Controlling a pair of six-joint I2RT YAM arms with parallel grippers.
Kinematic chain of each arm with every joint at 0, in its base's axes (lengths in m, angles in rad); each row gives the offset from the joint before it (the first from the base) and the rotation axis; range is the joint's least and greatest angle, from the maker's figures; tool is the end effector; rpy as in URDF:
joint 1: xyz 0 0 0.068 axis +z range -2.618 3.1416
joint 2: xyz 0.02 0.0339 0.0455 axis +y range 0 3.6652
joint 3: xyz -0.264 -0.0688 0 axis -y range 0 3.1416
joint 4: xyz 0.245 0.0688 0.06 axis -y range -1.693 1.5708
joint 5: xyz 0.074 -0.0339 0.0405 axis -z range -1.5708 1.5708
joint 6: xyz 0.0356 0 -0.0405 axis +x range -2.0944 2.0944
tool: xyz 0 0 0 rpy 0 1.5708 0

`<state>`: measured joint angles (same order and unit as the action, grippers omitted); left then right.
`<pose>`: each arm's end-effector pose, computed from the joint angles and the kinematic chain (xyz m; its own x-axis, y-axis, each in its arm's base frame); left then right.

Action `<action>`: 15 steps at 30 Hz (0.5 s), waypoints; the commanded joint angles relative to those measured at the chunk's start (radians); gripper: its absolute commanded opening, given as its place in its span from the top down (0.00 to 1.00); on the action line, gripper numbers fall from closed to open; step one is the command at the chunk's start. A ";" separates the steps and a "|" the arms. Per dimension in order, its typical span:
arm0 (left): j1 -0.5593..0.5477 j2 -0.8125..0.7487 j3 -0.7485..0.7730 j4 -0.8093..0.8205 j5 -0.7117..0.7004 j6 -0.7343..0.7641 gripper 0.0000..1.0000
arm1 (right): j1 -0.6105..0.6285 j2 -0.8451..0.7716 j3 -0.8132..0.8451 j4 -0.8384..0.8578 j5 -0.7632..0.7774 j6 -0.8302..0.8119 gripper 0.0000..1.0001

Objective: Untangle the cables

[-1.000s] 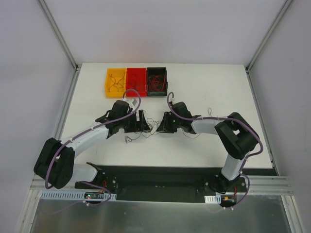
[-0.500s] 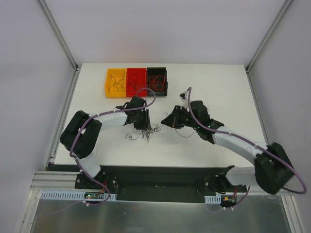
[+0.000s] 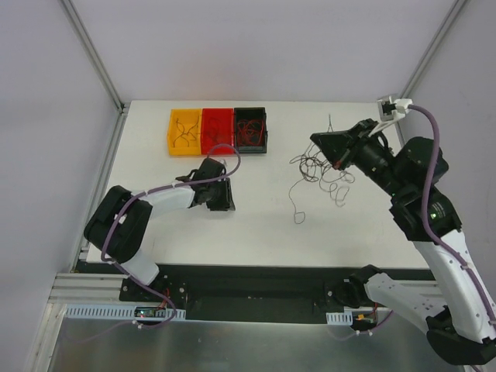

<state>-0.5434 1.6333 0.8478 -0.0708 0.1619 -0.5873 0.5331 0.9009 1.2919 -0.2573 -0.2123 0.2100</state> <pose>0.2741 -0.1723 0.1637 -0.8711 -0.1127 -0.4780 0.1417 0.8742 -0.4644 0.1405 0.0916 0.4838 -0.0288 0.2196 -0.9752 -0.6857 0.7055 0.1791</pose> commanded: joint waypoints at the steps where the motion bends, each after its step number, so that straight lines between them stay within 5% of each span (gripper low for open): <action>1: -0.003 -0.159 -0.064 -0.017 -0.009 0.033 0.67 | -0.005 0.012 0.031 -0.100 -0.012 -0.057 1.00; 9: -0.003 -0.511 -0.095 -0.004 0.142 0.110 0.34 | -0.007 0.032 -0.258 0.042 -0.024 0.008 1.00; 15: -0.004 -0.544 -0.110 0.005 0.234 0.071 0.40 | -0.010 0.043 -0.440 0.086 0.071 -0.026 1.00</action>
<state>-0.5434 1.0618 0.7528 -0.0753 0.3038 -0.5076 0.5266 0.9749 0.8997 -0.2371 -0.2142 0.2070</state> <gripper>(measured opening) 0.625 0.009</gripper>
